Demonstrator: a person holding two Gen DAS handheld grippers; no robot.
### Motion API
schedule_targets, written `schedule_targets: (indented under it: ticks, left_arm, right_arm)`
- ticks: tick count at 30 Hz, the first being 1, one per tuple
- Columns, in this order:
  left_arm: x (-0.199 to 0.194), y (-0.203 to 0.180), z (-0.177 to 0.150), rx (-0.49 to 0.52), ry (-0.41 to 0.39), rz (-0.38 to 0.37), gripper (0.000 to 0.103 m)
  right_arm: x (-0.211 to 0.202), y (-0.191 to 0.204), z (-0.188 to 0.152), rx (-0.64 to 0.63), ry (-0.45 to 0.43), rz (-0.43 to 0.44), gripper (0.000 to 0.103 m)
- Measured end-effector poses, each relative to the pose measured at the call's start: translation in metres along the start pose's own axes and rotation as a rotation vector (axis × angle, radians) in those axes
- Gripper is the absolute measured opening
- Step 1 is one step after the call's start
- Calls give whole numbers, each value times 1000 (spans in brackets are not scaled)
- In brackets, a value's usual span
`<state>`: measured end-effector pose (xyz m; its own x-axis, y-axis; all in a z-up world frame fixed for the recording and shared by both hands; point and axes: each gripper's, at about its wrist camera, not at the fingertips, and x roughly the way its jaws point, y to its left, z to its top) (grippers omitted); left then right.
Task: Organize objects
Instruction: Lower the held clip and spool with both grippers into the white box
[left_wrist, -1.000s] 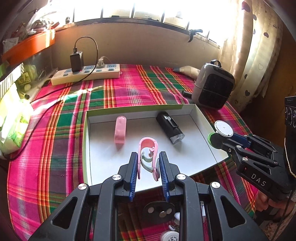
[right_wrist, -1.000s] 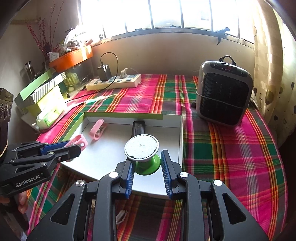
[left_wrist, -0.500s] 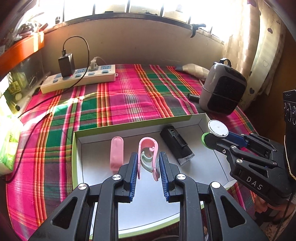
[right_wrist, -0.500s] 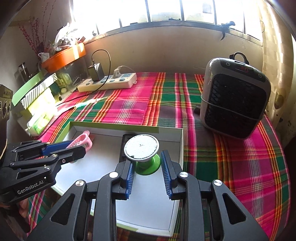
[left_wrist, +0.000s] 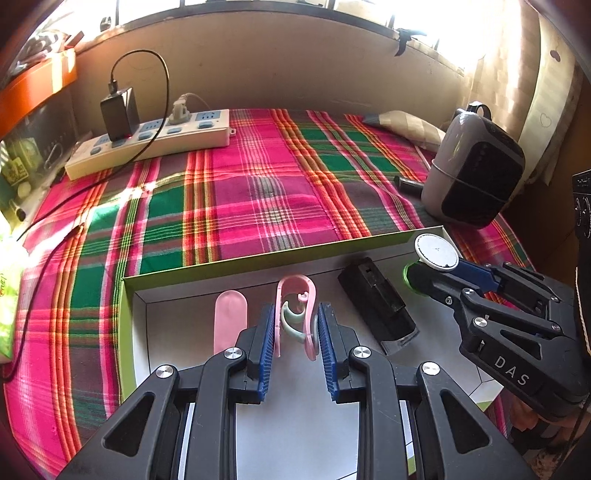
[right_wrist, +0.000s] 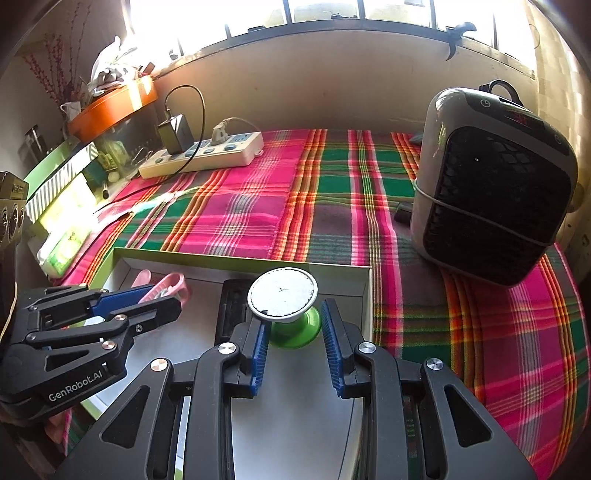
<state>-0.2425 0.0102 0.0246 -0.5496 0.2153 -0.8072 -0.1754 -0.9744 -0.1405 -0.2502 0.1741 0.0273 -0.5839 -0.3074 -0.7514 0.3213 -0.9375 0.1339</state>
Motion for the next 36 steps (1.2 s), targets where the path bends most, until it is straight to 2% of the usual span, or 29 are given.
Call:
schedule_targets:
  ticks: [36]
  left_arm:
    - [14,2,1,-6,18,10,22]
  right_arm:
    - [13,8,0,-29,17,-3,30]
